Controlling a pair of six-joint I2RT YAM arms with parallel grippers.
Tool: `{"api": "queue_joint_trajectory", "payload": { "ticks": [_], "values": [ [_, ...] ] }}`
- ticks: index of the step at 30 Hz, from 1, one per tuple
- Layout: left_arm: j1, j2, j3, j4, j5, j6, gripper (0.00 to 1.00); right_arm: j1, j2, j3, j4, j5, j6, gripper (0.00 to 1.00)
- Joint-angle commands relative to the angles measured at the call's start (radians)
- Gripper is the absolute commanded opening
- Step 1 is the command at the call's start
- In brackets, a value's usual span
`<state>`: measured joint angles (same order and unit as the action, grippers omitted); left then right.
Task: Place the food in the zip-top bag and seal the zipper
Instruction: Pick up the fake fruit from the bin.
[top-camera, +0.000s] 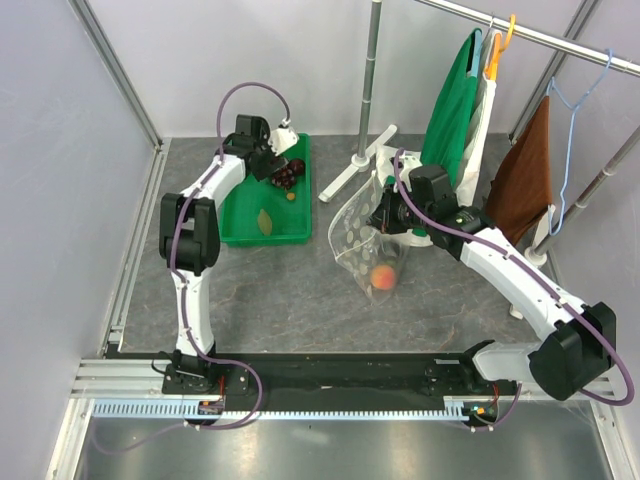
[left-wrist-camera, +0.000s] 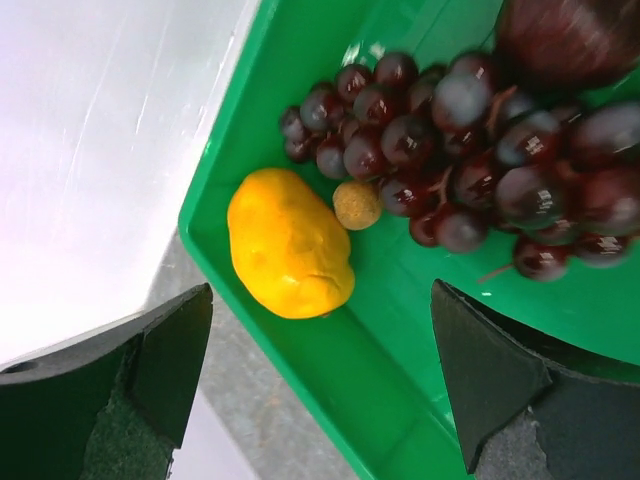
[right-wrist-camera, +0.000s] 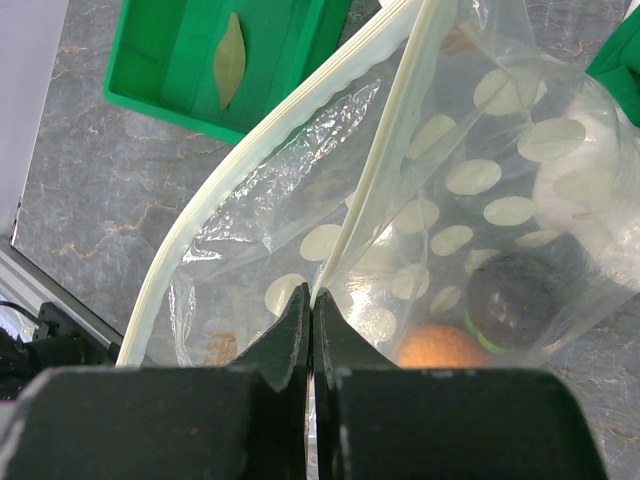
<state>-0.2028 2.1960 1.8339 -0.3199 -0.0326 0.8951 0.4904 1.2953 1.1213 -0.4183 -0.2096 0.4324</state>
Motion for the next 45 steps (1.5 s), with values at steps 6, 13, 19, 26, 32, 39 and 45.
{"api": "queue_joint_trajectory", "payload": {
  "ticks": [6, 13, 19, 26, 32, 39, 45],
  "values": [
    [0.005, 0.106, 0.048, 0.068, -0.128, 0.258, 0.96, -0.006, 0.032, 0.028, 0.023, 0.001, -0.009, 0.00],
    [0.013, 0.163, 0.067, 0.111, -0.191, 0.326, 0.97, -0.009, 0.045, 0.032, 0.024, -0.008, -0.004, 0.00],
    [0.022, 0.215, 0.094, 0.154, -0.219, 0.381, 0.97, -0.009, 0.053, 0.038, 0.026, -0.005, -0.007, 0.00],
    [0.022, 0.286, 0.169, 0.140, -0.251, 0.381, 0.96, -0.015, 0.064, 0.049, 0.024, -0.005, -0.007, 0.00],
    [0.023, 0.298, 0.177, 0.127, -0.257, 0.363, 0.91, -0.018, 0.065, 0.049, 0.024, -0.008, -0.004, 0.00],
    [0.022, 0.268, 0.174, 0.082, -0.237, 0.318, 0.66, -0.023, 0.058, 0.048, 0.024, -0.010, -0.004, 0.00],
    [0.014, 0.189, 0.114, 0.073, -0.224, 0.311, 0.44, -0.023, 0.056, 0.041, 0.027, -0.011, -0.003, 0.00]
  ]
}}
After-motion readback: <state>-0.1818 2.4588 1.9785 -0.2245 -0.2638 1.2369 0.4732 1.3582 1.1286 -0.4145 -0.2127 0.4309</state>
